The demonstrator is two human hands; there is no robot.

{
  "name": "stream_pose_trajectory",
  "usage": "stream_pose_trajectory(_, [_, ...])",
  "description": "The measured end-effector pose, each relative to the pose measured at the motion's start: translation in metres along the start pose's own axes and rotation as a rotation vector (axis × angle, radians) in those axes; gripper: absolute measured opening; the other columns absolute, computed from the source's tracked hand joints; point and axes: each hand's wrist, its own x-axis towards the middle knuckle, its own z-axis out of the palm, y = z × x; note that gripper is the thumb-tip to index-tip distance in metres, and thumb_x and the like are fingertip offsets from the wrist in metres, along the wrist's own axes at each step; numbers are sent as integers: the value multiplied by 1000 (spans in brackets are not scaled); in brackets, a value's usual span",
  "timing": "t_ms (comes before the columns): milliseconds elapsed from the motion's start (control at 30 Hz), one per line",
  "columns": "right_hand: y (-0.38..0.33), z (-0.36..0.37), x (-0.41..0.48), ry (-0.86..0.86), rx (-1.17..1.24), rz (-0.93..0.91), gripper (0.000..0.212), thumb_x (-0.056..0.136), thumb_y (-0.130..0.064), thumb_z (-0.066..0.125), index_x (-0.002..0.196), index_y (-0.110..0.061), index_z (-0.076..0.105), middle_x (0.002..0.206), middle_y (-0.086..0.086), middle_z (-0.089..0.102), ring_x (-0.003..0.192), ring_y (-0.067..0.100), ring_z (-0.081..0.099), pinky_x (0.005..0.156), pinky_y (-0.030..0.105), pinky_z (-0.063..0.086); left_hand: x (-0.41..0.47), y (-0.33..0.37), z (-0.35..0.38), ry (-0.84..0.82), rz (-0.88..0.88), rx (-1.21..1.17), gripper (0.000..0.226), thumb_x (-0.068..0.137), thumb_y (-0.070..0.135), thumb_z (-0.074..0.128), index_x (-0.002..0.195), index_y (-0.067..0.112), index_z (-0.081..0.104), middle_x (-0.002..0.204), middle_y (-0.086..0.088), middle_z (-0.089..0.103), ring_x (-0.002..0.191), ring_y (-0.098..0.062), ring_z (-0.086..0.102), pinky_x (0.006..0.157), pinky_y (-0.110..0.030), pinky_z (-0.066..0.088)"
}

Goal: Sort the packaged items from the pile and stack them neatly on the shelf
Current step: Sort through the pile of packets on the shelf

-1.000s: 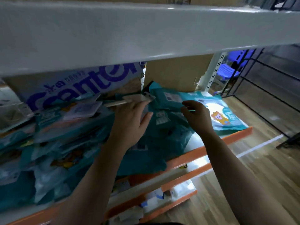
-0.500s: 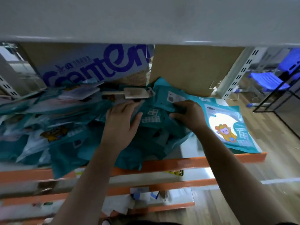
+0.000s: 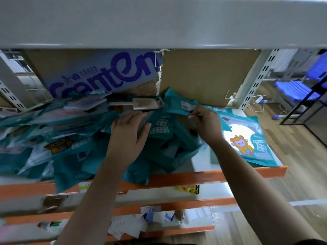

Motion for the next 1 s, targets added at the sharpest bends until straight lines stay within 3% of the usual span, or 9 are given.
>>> stream_pose_trajectory(167, [-28, -45, 24, 83, 64, -212, 23, 91, -32, 57, 82, -12, 66, 68, 5, 65, 57, 23, 57, 59, 35, 42, 20, 12, -8, 20, 38, -36, 46, 99, 36, 52, 135, 8, 54, 129, -12, 59, 118, -31, 54, 100, -46, 46])
stream_pose_trajectory(267, [-50, -66, 38, 7, 50, -327, 26, 91, -35, 54, 84, -12, 65, 72, 5, 64, 63, 24, 57, 62, 37, 43, 42, 27, -13, 36, 124, -85, 54, 96, 29, 60, 141, 4, 44, 135, -17, 53, 123, -30, 48, 99, -38, 42])
stream_pose_trajectory(367, [-68, -76, 42, -53, 105, -394, 21, 92, -27, 57, 88, -9, 65, 78, 4, 65, 69, 21, 58, 66, 35, 45, 60, 38, -13, 47, 106, -118, 49, 96, 29, 61, 131, -2, 47, 124, -23, 57, 116, -36, 52, 91, -42, 44])
stream_pose_trajectory(533, [-78, -81, 38, 83, 196, -350, 24, 90, -29, 63, 99, -8, 70, 93, -6, 69, 86, 8, 63, 80, 31, 51, 67, 42, -16, 196, 107, -149, 41, 95, 30, 61, 117, -4, 58, 109, -20, 65, 103, -37, 60, 85, -46, 49])
stream_pose_trajectory(633, [-62, -82, 35, 298, 107, -234, 44, 87, -40, 64, 121, -11, 64, 120, 1, 65, 114, 17, 58, 99, 32, 44, 65, 38, -18, 260, 76, -270, 44, 91, 36, 57, 119, 1, 61, 104, -15, 69, 97, -30, 65, 81, -44, 53])
stream_pose_trajectory(700, [-49, -79, 30, 393, 58, -123, 66, 86, -43, 67, 139, -8, 48, 140, 8, 51, 133, 25, 44, 110, 37, 35, 63, 36, -19, 309, 21, -382, 43, 90, 34, 58, 118, 2, 62, 103, -13, 70, 96, -23, 65, 83, -38, 53])
stream_pose_trajectory(800, [-30, -63, 19, 341, 206, 130, 91, 81, -47, 73, 150, -10, 27, 154, 10, 33, 144, 25, 30, 116, 42, 28, 59, 37, -14, 357, -128, -714, 27, 91, 18, 64, 115, 6, 64, 108, -11, 70, 100, -13, 64, 90, -28, 52])
stream_pose_trajectory(900, [-29, -46, 1, 198, 596, 299, 74, 77, -51, 74, 136, -19, 43, 133, 6, 58, 119, 21, 59, 98, 47, 50, 49, 51, -4, 366, -278, -1121, 19, 91, 7, 63, 105, 21, 64, 105, -3, 71, 106, -23, 66, 95, -45, 53])
stream_pose_trajectory(1000, [-45, -30, -22, -47, 994, 500, 40, 96, -36, 57, 127, -12, 50, 120, 16, 64, 103, 26, 66, 87, 42, 56, 39, 66, 9, 345, -336, -1133, 17, 92, 4, 64, 108, 9, 60, 101, -2, 70, 98, -14, 68, 86, -34, 56])
